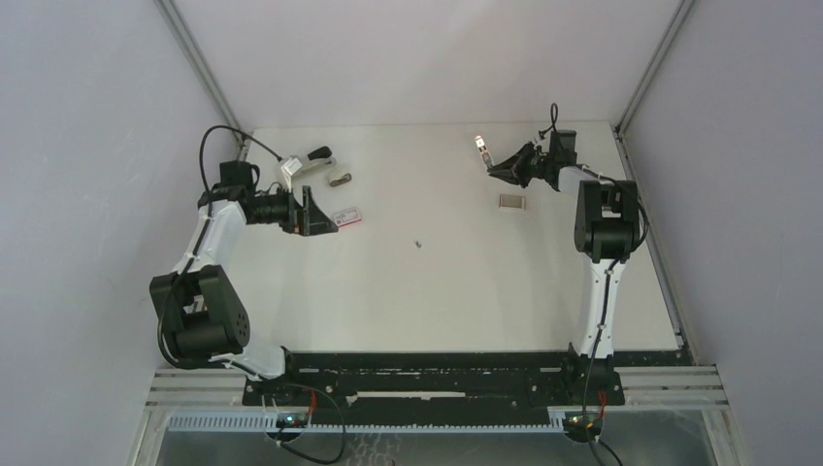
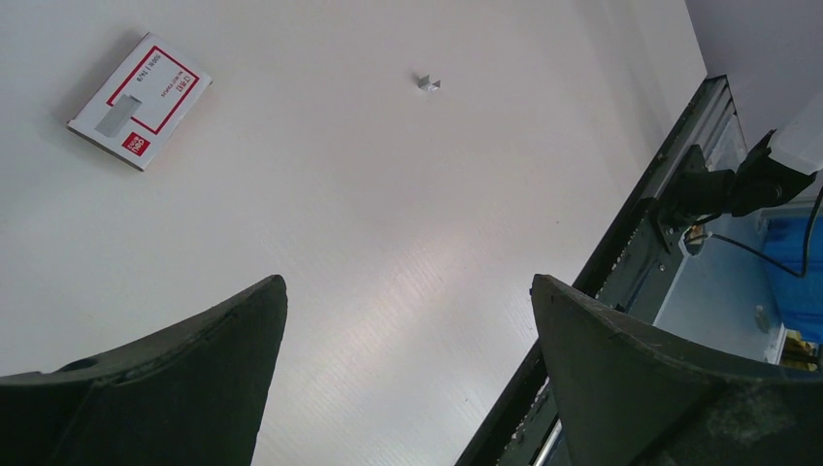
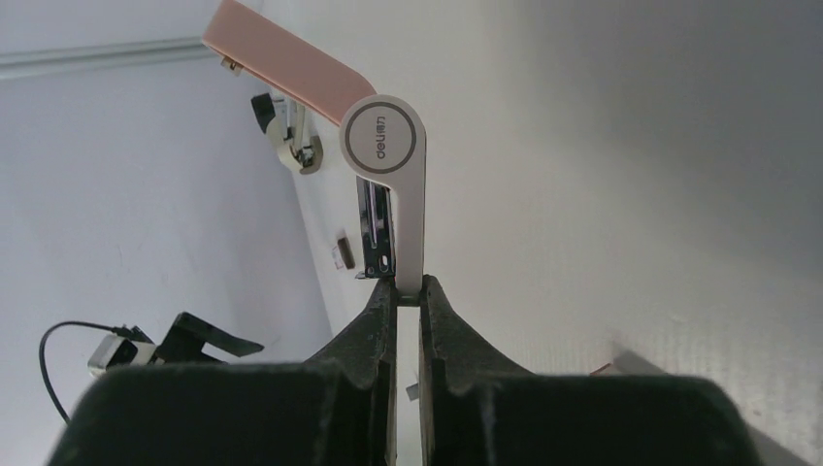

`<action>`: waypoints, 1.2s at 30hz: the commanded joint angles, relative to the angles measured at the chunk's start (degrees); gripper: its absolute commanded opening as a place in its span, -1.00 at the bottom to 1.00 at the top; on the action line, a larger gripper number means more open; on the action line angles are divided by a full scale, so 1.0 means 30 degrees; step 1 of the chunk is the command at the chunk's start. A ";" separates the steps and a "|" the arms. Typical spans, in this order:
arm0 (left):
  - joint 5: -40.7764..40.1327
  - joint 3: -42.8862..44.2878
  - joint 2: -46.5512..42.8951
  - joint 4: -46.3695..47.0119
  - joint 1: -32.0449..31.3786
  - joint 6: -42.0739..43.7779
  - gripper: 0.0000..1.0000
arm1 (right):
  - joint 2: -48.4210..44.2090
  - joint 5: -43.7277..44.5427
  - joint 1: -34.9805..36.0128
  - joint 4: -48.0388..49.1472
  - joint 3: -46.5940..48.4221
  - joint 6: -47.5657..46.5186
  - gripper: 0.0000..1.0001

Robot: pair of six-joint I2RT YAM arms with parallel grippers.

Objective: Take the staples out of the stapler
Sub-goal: Place the stapler at the center of the board.

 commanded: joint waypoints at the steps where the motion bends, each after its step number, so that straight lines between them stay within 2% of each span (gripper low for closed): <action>1: 0.0111 -0.0482 -0.0838 0.0628 0.0156 -0.0121 0.99 | 0.0605 0.0188 -0.0116 0.1022 0.1127 0.1225 -1.00; 13: 0.0107 -0.0618 -0.0637 0.0963 0.0170 -0.0369 0.99 | 0.2178 0.0008 -0.0133 0.1157 0.1801 0.2329 -1.00; 19: 0.0128 -0.0590 -0.0498 0.0999 0.0149 -0.0426 0.99 | 0.2558 -0.0278 -0.0141 0.1511 0.1763 0.2684 -0.82; 26: 0.0195 -0.0634 -0.0530 0.1009 0.0147 -0.0430 0.99 | 0.2389 -0.0346 -0.0154 0.1522 0.1419 0.2599 -0.42; 36: 0.0316 -0.0618 -0.0619 0.0987 0.0167 -0.0405 0.99 | 0.1184 0.0132 -0.0116 0.1149 0.0505 0.2086 -0.31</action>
